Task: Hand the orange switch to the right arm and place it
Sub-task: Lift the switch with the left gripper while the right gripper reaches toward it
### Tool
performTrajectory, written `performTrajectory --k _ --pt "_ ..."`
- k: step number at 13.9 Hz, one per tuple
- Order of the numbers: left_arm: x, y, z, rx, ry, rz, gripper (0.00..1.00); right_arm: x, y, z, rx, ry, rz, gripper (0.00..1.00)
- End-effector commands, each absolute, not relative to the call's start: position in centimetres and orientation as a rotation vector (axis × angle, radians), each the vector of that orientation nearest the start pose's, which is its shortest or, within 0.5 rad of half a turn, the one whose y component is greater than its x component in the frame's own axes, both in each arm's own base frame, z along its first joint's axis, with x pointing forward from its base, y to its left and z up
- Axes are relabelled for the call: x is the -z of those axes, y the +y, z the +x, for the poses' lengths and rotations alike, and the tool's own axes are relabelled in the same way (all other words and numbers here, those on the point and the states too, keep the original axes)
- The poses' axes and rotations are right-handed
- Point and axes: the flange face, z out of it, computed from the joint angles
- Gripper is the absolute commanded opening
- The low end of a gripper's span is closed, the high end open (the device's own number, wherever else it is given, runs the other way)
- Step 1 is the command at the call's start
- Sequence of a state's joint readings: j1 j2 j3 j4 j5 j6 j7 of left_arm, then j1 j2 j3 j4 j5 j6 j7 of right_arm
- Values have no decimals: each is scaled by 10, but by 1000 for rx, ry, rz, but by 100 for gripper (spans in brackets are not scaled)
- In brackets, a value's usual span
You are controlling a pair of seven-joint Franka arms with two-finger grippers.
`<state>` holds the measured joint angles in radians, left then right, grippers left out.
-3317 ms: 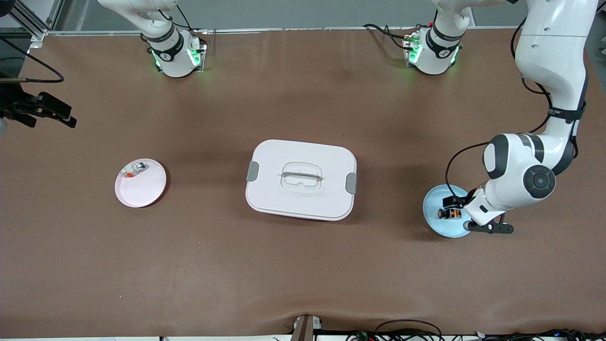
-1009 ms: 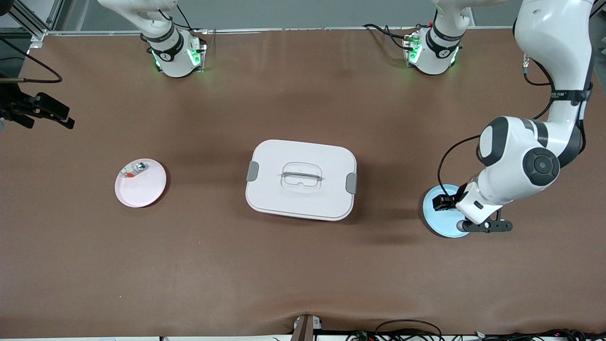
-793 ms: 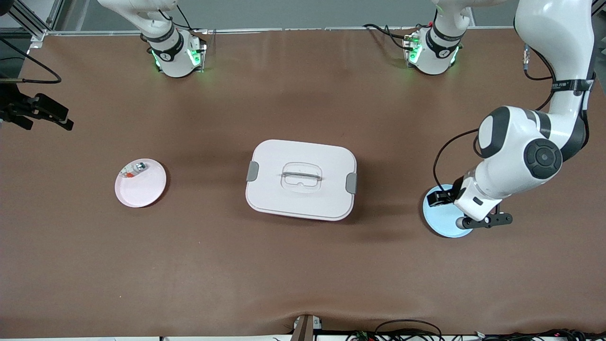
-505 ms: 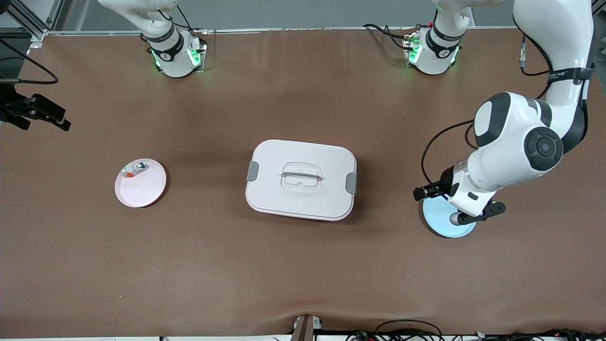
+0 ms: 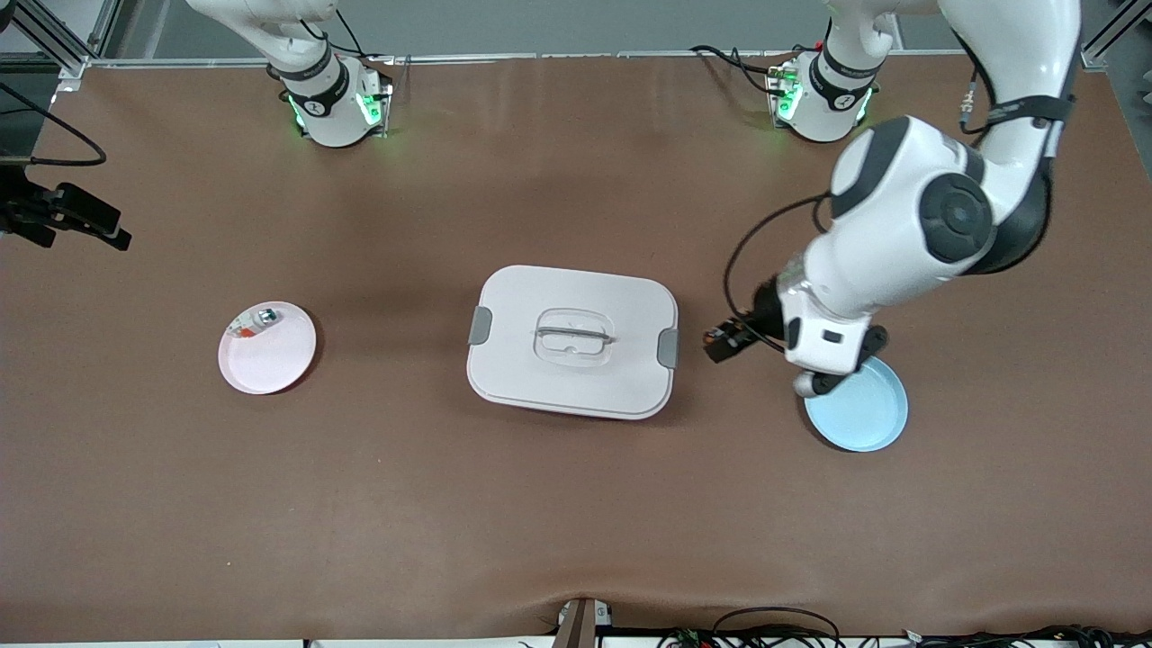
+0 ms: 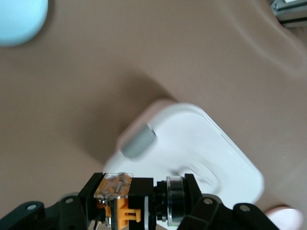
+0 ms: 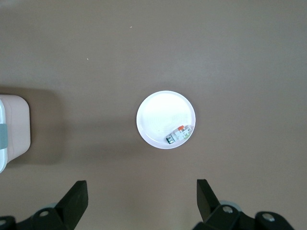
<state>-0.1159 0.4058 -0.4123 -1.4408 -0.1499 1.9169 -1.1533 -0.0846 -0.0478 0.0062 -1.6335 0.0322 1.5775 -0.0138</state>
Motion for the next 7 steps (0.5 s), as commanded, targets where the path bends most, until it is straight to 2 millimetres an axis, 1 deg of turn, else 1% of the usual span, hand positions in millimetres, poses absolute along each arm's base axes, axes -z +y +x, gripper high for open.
performTrajectory --k 1,3,4,5,6,7 --pt "-493 -365 590 -377 -1387 -3101 0 -625 -26 534 -61 77 -3089 100" --pt "-496 -396 583 -421 -1560 -3019 0 -613 -15 533 -95 64 -3029 100" --pt "-499 -415 578 -444 -1640 -2985 0 -608 -11 533 -101 69 -2971 100" --pt "-497 -435 574 -465 -1714 -2955 0 -602 -5 533 -109 77 -2905 100" --pt "-499 -448 571 -472 -1795 -2930 0 -593 -1 534 -108 101 -2863 100" --pt "-502 -453 571 -478 -1875 -2910 0 -584 3 533 -97 111 -2829 100"
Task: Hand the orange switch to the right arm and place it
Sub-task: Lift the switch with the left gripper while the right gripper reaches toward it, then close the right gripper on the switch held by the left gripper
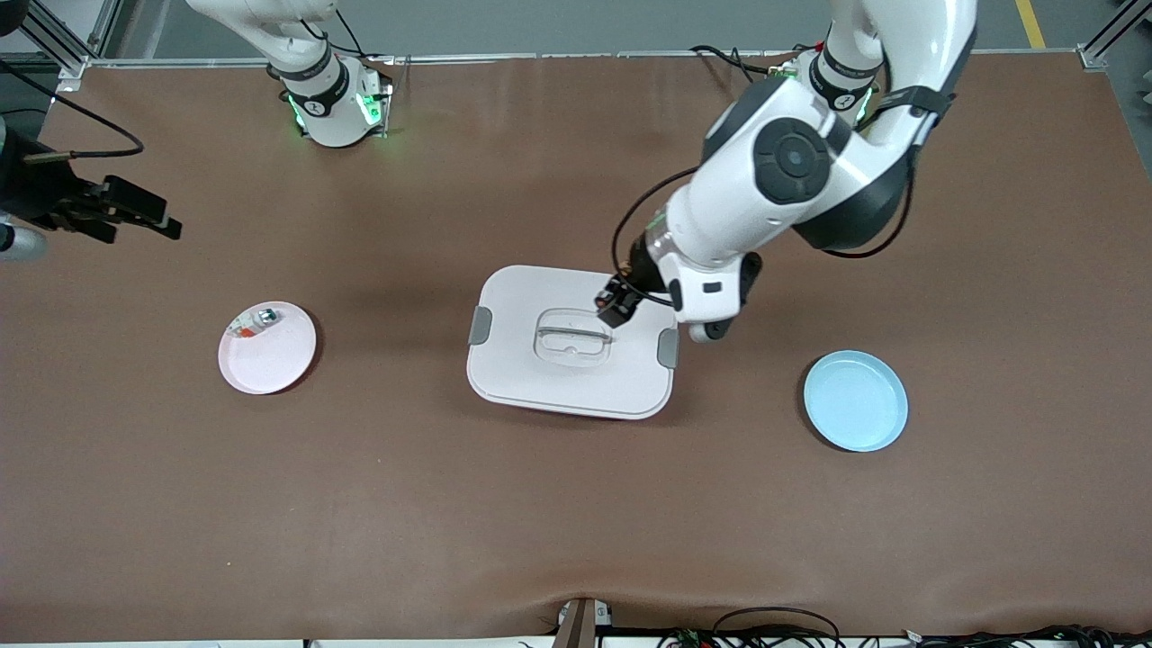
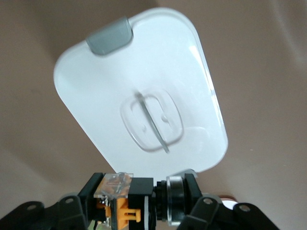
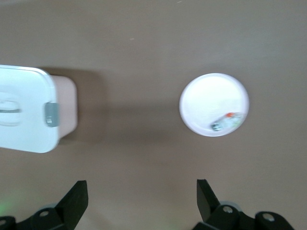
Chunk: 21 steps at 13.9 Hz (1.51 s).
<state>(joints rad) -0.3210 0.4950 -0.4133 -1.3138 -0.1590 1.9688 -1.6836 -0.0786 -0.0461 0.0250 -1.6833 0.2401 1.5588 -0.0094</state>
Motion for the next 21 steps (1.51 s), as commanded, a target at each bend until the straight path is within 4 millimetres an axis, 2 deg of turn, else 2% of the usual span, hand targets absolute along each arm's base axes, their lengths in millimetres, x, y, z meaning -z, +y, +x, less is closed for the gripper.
performTrajectory --k 1,3,8,10,13,16,21 --pt "-499 -458 572 -548 -1973 -2862 0 -579 9 531 -74 129 -2782 100" --pt "-502 -481 565 -665 -2095 -2849 0 -570 22 530 -88 143 -2691 100" --pt "-475 -516 565 -787 -2256 -2711 0 -546 81 535 -17 160 -2534 100" --pt "-467 -521 565 -819 -2313 -2625 0 -540 113 536 14 174 -2488 100" --pt "-458 -533 555 -853 -2300 -2598 0 -531 159 533 60 169 -2416 100" --pt "-459 -533 555 -946 -2325 -2552 0 -506 199 521 71 229 -2332 100" --pt "-456 -539 554 -1013 -2342 -2535 0 -481 237 517 15 230 -2315 100"
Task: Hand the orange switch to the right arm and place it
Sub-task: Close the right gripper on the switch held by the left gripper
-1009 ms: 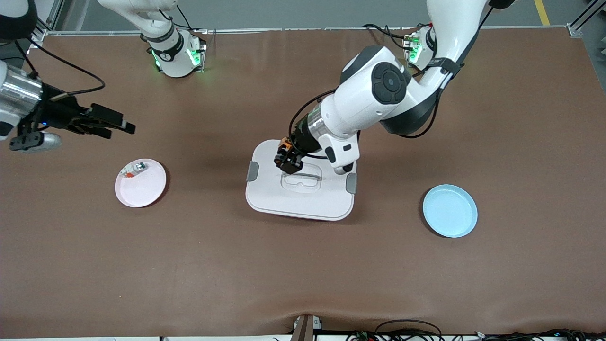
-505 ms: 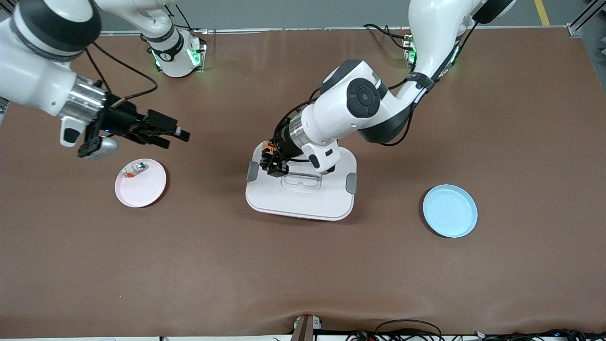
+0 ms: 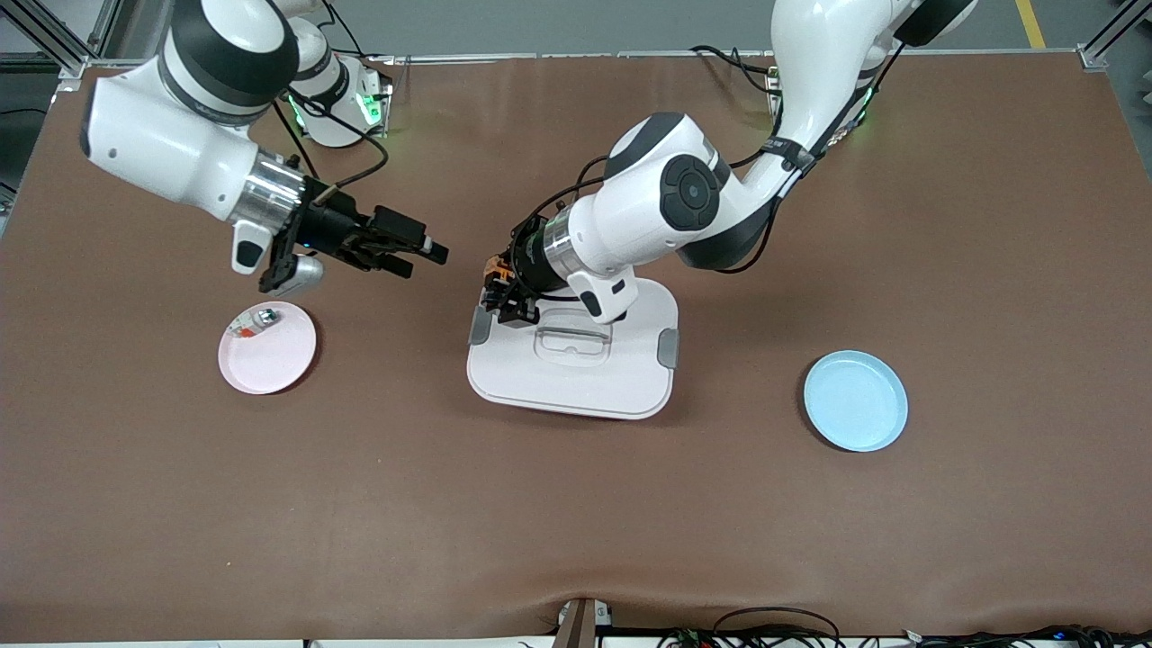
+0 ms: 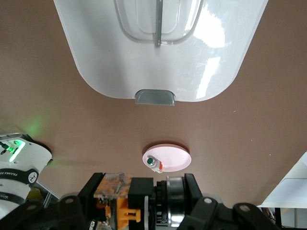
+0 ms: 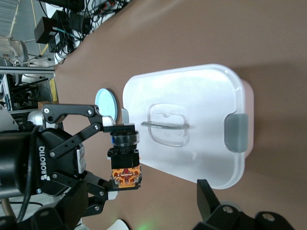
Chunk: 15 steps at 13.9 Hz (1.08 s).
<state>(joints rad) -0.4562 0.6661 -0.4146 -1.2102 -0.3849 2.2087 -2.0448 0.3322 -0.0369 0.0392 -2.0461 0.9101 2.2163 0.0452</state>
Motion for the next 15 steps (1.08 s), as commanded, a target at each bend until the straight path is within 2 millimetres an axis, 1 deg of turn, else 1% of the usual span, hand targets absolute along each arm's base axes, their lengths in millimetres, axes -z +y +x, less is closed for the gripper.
performTrajectory --k 1,2,4,5,8,12,15 --pt "-455 -540 554 -1014 -2350 -2536 0 -474 242 517 0 226 -2321 100" --pt "-449 -542 554 -1025 -2356 -2526 0 -468 251 516 -13 224 -2318 100" --pt "-445 -546 554 -1029 -2368 -2530 0 -459 258 518 -27 254 -2295 100" --pt "-441 -552 549 -1031 -2353 -2534 0 -455 266 517 -17 255 -2300 100" --pt "-439 -556 545 -1034 -2344 -2534 0 -440 279 520 -12 257 -2315 100" --pt "-439 -559 542 -1036 -2336 -2537 0 -426 279 525 -26 249 -2327 100" --pt "-439 -560 541 -1033 -2330 -2544 0 -422 279 524 -38 245 -2333 100"
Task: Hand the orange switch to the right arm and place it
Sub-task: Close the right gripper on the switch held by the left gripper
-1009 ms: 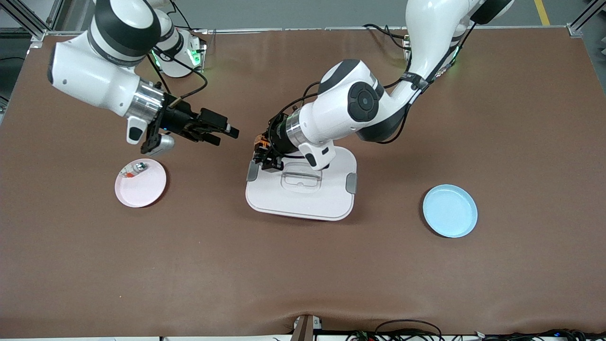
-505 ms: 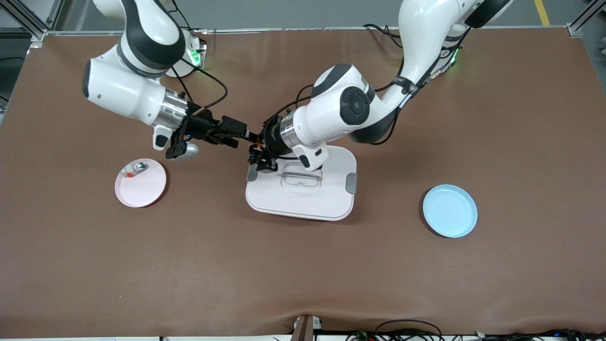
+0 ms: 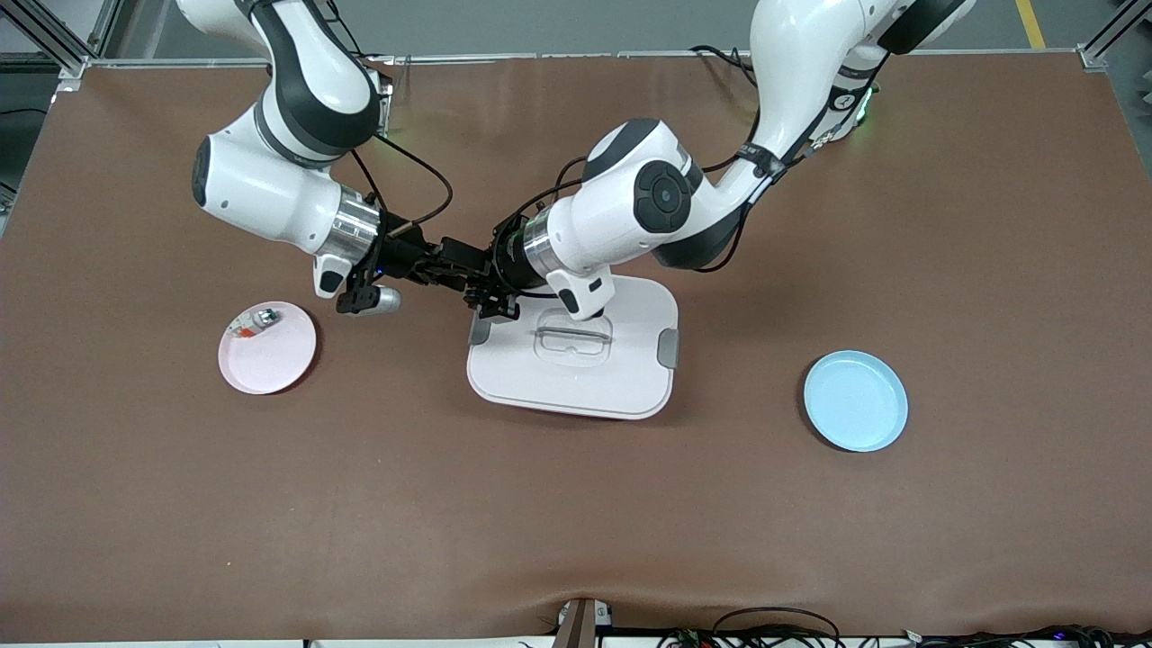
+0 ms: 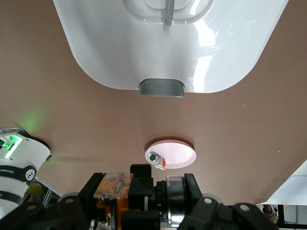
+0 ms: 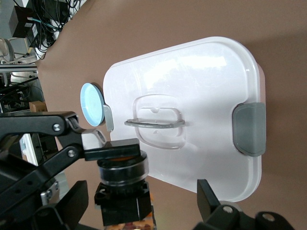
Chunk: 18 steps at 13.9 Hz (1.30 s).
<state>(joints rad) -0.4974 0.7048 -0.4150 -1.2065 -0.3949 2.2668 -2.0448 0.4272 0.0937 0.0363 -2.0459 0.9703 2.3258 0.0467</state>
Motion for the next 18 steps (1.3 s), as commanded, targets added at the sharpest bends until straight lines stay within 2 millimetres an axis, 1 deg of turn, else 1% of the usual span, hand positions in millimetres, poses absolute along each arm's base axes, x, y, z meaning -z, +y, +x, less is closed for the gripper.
performTrajectory --k 1,6,11,12,13,14,15,18 --pt "-440 -560 541 -1034 -2334 -2547 0 -423 278 525 -36 245 -2333 100" --pt "-442 -564 538 -1034 -2338 -2561 0 -423 278 520 -98 221 -2330 100" --pt "-444 -561 542 -1029 -2362 -2566 0 -427 275 519 -117 205 -2327 100" --pt "-443 -561 542 -1026 -2355 -2574 0 -427 275 520 -118 210 -2325 93" --pt "-444 -561 542 -1026 -2354 -2578 0 -428 275 520 -116 209 -2324 90" --pt "-443 -561 542 -1026 -2354 -2576 0 -429 273 521 -115 215 -2323 90" --pt "-443 -562 541 -1026 -2350 -2580 0 -432 271 523 -105 214 -2320 87" --pt "-443 -562 542 -1024 -2353 -2577 0 -442 269 530 -77 207 -2314 69"
